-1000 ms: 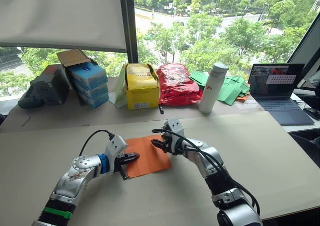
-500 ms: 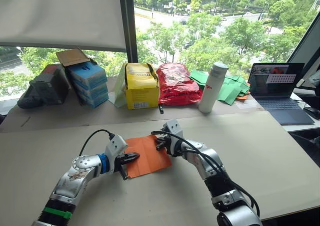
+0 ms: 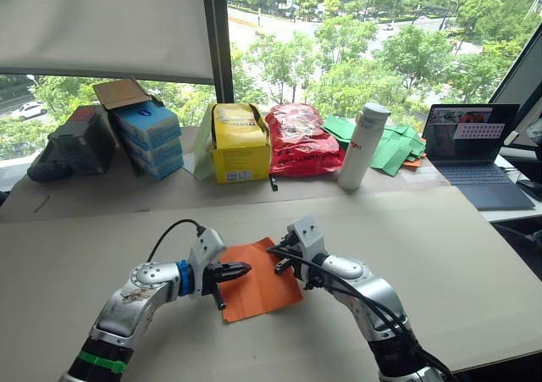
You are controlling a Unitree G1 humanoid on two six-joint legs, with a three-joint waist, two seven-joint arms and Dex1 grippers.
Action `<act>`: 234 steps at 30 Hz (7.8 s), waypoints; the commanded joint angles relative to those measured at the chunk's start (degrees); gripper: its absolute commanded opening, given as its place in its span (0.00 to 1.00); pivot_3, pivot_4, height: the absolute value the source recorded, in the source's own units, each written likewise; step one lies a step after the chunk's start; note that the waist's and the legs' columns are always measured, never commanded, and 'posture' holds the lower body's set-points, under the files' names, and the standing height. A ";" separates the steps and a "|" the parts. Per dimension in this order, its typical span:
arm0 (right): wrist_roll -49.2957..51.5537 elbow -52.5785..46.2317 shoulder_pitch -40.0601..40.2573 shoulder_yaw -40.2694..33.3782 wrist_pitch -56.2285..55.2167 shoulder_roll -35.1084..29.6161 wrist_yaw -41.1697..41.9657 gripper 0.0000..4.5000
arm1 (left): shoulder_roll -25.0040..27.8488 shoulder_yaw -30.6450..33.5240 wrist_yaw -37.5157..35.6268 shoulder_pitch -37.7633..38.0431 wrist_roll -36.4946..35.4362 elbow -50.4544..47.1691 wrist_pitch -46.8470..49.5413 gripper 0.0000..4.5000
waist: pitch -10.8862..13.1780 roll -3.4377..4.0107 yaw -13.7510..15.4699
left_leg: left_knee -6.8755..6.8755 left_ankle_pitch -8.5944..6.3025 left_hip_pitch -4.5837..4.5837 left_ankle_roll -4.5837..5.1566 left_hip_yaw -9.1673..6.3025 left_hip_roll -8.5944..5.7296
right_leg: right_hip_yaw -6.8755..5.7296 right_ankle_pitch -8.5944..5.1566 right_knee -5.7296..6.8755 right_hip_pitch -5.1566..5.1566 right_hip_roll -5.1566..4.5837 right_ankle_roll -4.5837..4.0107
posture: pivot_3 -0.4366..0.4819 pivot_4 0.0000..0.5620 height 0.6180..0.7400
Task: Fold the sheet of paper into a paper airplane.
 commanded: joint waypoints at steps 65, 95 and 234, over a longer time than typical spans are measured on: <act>18.71 0.25 2.77 -10.83 -2.12 1.56 2.28 0.02 | 3.37 -6.37 -2.25 -0.19 7.24 2.51 -5.96 0.00 | -0.01 -0.02 1.05 | 0.06 -0.05 0.43 0.11 0.04 0.01 | 0.22 -0.03 0.00 0.39 0.35 0.01 | 0.48 0.27 1.00; -8.74 -0.35 5.67 14.68 -23.94 -11.92 5.36 0.02 | 3.30 -5.26 -1.82 -0.64 6.37 1.51 -4.36 0.00 | -0.02 -0.04 1.10 | 0.10 -0.03 0.42 0.08 0.08 0.04 | 0.22 -0.04 -0.02 0.38 0.46 0.02 | 0.48 0.27 1.00; -4.60 -12.55 12.86 8.67 6.63 -18.28 4.90 0.01 | -6.48 -12.55 -7.06 -19.85 21.29 32.75 -25.99 0.00 | -0.31 -0.34 1.64 | 0.20 -0.41 0.99 0.70 0.05 0.06 | 0.01 -0.08 -0.24 1.04 0.04 0.08 | 0.48 0.27 1.00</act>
